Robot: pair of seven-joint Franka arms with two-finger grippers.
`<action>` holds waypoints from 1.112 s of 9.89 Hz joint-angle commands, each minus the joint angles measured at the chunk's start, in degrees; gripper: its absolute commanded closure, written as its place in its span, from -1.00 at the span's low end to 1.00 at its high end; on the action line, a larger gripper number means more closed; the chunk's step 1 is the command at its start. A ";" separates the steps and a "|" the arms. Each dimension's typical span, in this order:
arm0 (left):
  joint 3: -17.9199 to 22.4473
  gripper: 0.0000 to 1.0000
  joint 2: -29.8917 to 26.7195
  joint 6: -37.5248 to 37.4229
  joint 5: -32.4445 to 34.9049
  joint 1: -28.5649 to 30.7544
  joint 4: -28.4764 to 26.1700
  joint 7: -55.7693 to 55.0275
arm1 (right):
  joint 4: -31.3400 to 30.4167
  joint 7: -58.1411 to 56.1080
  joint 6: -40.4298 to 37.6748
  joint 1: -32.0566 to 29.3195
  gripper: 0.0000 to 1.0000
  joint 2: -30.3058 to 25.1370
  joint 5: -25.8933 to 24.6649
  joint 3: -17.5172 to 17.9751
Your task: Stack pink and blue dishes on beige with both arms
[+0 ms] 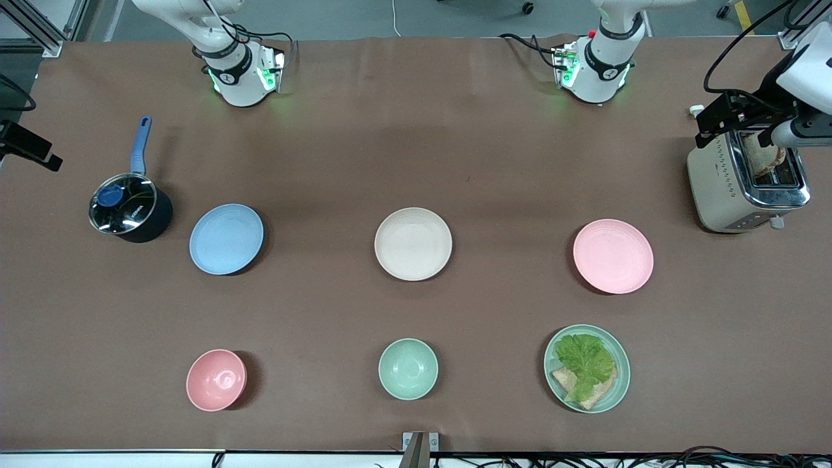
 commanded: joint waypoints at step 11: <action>0.10 -1.00 11.22 29.39 2.17 5.12 -18.81 5.18 | -16.00 -11.89 13.96 -1.89 -1.00 3.72 0.24 0.12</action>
